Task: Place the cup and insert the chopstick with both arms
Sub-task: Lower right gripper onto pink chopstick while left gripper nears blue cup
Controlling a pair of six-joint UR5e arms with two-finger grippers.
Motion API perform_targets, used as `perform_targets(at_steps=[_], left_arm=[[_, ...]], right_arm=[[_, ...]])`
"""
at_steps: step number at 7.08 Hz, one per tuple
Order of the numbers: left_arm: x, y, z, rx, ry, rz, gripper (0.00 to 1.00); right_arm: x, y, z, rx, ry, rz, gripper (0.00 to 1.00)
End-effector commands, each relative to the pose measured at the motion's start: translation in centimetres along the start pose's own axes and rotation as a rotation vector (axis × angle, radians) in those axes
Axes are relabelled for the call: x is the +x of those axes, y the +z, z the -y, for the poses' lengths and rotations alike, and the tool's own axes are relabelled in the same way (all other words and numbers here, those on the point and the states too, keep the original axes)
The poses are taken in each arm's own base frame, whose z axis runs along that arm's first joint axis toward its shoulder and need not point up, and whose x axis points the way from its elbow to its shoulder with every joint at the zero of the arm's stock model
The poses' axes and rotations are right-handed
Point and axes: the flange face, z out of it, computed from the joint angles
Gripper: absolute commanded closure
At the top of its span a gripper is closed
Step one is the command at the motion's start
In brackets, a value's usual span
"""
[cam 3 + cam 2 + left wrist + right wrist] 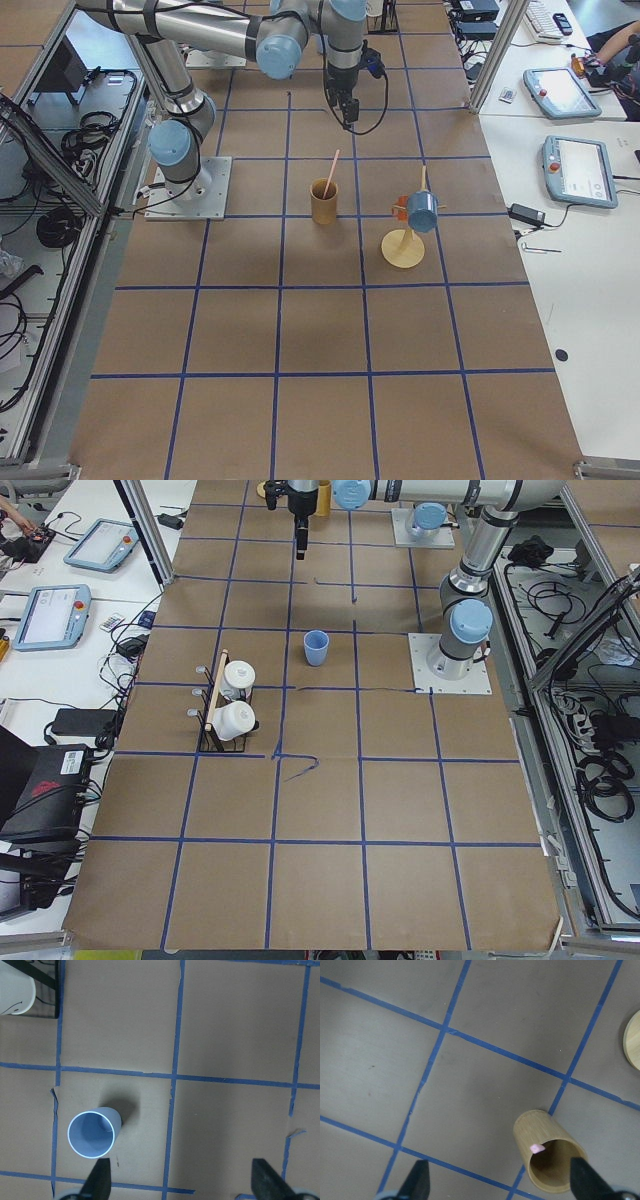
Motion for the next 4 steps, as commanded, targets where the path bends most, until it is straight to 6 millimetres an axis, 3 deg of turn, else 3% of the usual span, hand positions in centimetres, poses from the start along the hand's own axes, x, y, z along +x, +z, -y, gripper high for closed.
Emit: perform_targets(at_steps=[1,2,3,4], left_arm=[[-2.0,2.8,-0.2,-0.047,0.012,0.003,0.00],[-3.4,4.5,-0.2,-0.052,0.089,0.003,0.00],[-7.3,7.1,0.9,-0.048,0.066,0.000,0.00],[-13.4,10.8,1.4,-0.066,0.056,-0.004,0.00]], right_arm=[[2.0,3.8,-1.4,0.021,-0.147,-0.023,0.00],[1.7,5.1,-1.7,0.006,-0.149,-0.006,0.00],[1.7,5.7,-2.0,-0.002,-0.149,0.001,0.04],[2.4,6.0,-2.4,-0.001,-0.130,0.006,0.15]])
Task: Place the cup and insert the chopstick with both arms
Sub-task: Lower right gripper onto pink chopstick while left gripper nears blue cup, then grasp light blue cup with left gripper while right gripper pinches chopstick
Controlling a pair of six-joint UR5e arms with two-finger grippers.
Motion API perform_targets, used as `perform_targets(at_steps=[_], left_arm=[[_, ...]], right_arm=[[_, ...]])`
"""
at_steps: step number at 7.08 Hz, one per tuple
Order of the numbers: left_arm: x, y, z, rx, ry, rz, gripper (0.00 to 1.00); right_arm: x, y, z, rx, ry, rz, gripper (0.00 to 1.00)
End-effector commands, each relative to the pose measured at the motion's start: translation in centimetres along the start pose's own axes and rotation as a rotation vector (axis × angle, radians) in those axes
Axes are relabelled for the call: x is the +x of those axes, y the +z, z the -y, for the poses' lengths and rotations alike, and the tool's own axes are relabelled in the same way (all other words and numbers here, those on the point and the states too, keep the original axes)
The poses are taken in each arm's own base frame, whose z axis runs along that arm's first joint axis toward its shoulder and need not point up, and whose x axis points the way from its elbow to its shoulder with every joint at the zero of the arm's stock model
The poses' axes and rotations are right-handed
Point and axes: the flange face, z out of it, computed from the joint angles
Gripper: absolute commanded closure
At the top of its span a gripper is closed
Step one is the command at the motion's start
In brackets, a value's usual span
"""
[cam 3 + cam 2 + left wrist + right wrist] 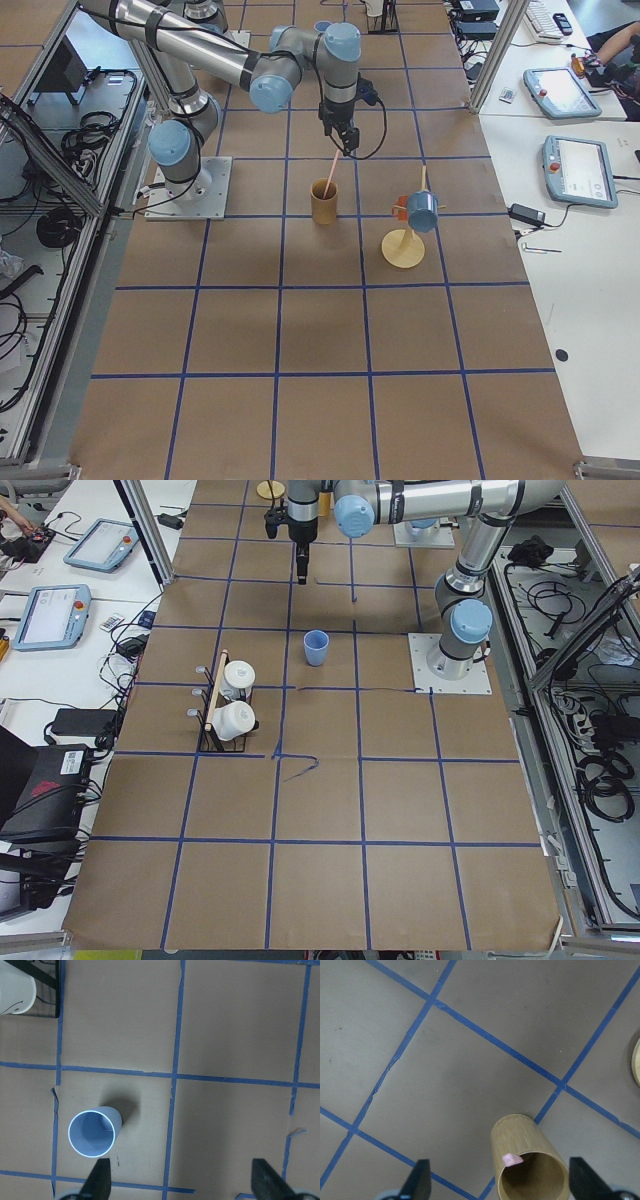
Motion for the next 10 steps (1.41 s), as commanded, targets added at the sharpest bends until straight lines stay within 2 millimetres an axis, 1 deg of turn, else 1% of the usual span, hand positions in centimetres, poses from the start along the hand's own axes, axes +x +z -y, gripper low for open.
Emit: perform_targets(at_steps=[1,2,3,4,5,7,8,9,10], left_arm=[[-8.7,6.5,-0.4,-0.019,0.032,-0.003,0.00],[-9.1,8.8,-1.5,-0.046,0.025,-0.014,0.00],[-9.1,10.3,-2.3,-0.053,0.018,-0.014,0.00],[-9.1,11.5,-2.8,-0.058,0.022,-0.018,0.00],[-9.0,12.3,-2.9,-0.040,0.029,-0.016,0.00],[-8.0,16.0,-4.4,-0.029,0.030,-0.045,0.00],[-8.0,17.0,-4.6,-0.018,0.030,-0.040,0.00],[-8.0,17.4,-4.4,-0.022,0.031,-0.043,0.10],[-7.9,17.8,-4.5,-0.029,0.062,-0.049,0.39]], right_arm=[[1.0,1.1,-0.4,0.002,0.016,0.002,0.24],[1.4,2.2,-0.2,-0.010,0.018,0.019,0.27],[1.5,2.6,-0.2,-0.018,0.022,0.026,0.34],[1.5,2.6,-0.2,-0.018,0.024,0.026,0.45],[1.7,2.8,0.0,-0.021,0.022,0.030,0.51],[1.7,2.8,0.0,-0.019,0.021,0.028,0.63],[1.7,2.7,0.0,-0.019,0.022,0.028,0.72],[1.7,2.7,0.0,-0.017,0.022,0.027,0.74],[1.7,2.6,0.1,-0.017,0.019,0.025,0.80]])
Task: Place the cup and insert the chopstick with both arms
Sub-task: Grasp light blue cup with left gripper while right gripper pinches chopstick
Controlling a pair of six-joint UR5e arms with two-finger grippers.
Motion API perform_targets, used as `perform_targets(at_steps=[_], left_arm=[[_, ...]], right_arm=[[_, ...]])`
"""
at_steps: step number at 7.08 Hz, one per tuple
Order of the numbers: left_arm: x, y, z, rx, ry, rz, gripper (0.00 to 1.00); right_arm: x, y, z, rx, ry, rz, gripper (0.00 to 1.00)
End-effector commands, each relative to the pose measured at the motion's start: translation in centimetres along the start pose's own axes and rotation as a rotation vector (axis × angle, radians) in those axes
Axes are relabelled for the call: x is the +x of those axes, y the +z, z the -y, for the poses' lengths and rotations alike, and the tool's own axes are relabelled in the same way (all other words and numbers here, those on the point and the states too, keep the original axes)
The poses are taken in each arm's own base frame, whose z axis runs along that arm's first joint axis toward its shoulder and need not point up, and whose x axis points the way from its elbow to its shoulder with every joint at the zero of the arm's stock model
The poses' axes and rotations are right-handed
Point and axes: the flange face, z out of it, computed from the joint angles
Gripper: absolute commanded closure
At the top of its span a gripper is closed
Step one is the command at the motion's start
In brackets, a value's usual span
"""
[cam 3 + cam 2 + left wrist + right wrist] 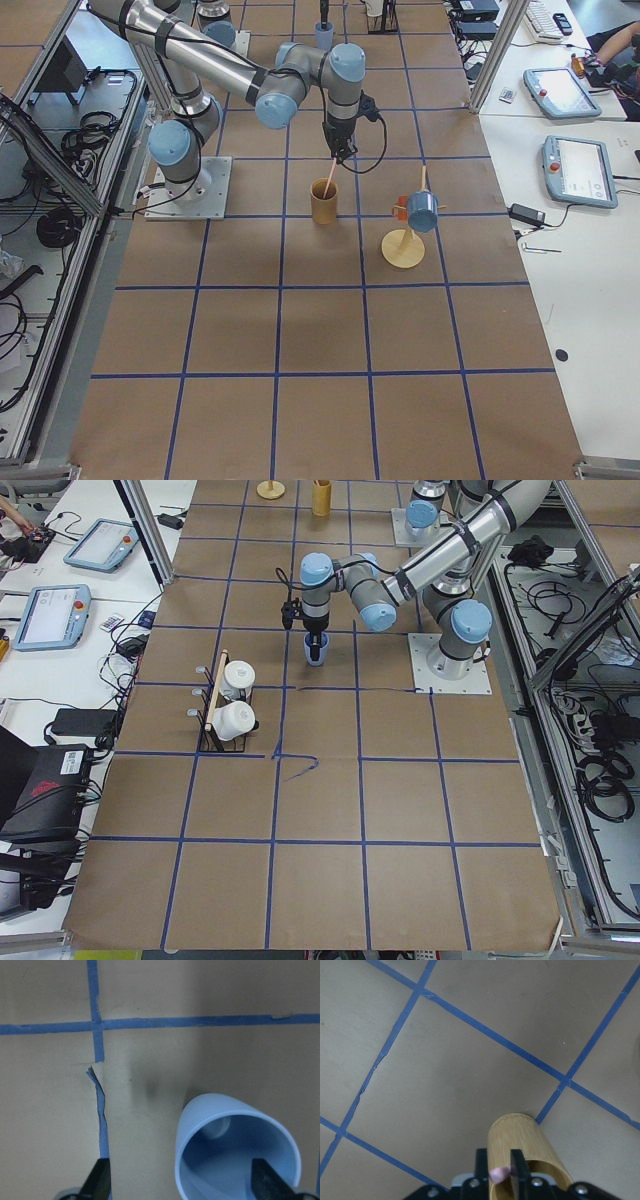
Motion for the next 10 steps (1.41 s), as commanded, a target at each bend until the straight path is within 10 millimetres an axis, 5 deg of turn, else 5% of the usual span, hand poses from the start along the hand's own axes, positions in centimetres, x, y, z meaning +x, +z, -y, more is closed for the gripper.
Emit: perform_targets(at_steps=[1,2,3,5,6,8,10], left_arm=[[0.0,0.9,0.1,-0.011,0.077,-0.007,0.84],[0.0,1.5,0.0,-0.033,0.072,-0.018,1.00],[-0.1,1.1,0.4,-0.018,0.069,-0.011,1.00],[3.0,-0.9,0.2,0.021,0.041,-0.021,1.00],[7.1,-2.3,0.5,0.042,-0.017,-0.021,1.00],[20.7,-6.6,2.1,0.120,-0.208,-0.049,1.00],[28.2,-4.3,3.7,0.085,-0.339,-0.147,1.00]], right_arm=[[0.1,-0.4,0.1,0.005,-0.001,-0.008,0.91],[0.3,-0.9,0.2,0.011,0.003,-0.015,1.00],[0.6,-2.0,0.5,0.019,0.008,-0.031,1.00],[0.8,-2.8,0.4,0.012,0.007,-0.047,1.00],[0.9,-2.7,0.2,-0.001,-0.002,-0.055,1.00],[0.8,-2.9,0.0,-0.021,-0.002,-0.055,1.00],[0.7,-4.2,-0.1,-0.010,0.006,-0.069,1.00]])
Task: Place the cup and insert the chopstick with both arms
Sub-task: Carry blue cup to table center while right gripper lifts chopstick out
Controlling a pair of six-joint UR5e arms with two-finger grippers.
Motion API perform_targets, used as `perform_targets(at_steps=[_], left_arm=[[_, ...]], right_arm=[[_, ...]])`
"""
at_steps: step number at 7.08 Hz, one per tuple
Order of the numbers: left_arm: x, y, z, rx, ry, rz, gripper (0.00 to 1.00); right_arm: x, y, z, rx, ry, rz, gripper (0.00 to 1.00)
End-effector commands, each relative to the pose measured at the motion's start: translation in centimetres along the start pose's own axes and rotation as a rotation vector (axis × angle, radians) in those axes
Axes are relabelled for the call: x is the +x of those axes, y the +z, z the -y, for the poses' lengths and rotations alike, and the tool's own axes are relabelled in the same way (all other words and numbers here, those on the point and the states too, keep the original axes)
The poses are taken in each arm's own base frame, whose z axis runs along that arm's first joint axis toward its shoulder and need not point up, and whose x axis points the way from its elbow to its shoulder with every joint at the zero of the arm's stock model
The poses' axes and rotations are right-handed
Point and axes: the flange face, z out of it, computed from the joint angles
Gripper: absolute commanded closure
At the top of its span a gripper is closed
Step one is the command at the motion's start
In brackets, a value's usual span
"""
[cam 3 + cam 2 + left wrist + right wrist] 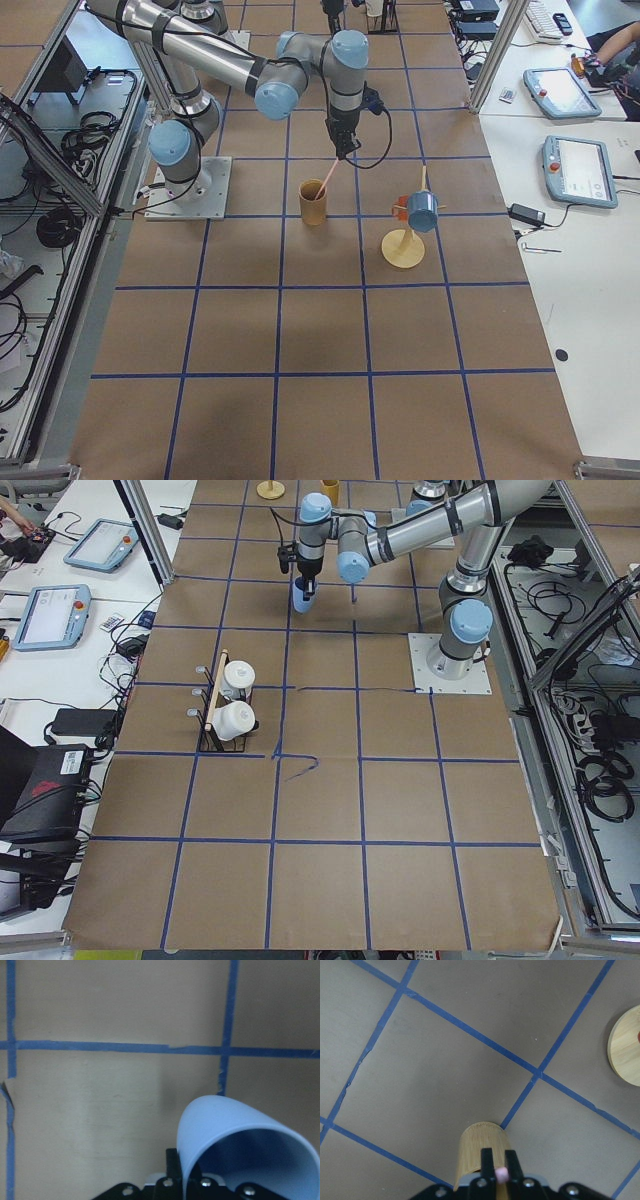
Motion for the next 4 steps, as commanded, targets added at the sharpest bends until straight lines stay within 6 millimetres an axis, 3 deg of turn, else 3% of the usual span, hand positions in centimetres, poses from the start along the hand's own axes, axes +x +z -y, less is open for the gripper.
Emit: perform_targets(at_steps=[1,2,3,4], left_arm=[[8.1,1.7,-0.2,-0.035,-0.171,-0.147,1.00],[10.7,2.1,-0.1,-0.030,-0.169,-0.143,1.00],[11.7,3.2,-0.3,-0.014,-0.153,-0.101,1.00],[11.3,4.6,0.1,0.004,-0.131,-0.037,1.00]], right_arm=[[0.2,-3.1,0.0,0.002,0.010,0.001,1.00],[0.7,-5.9,0.3,0.007,0.010,-0.005,1.00],[1.0,-8.5,0.4,0.012,0.010,-0.011,1.00],[1.2,-10.4,0.6,0.036,0.042,-0.031,1.00]])
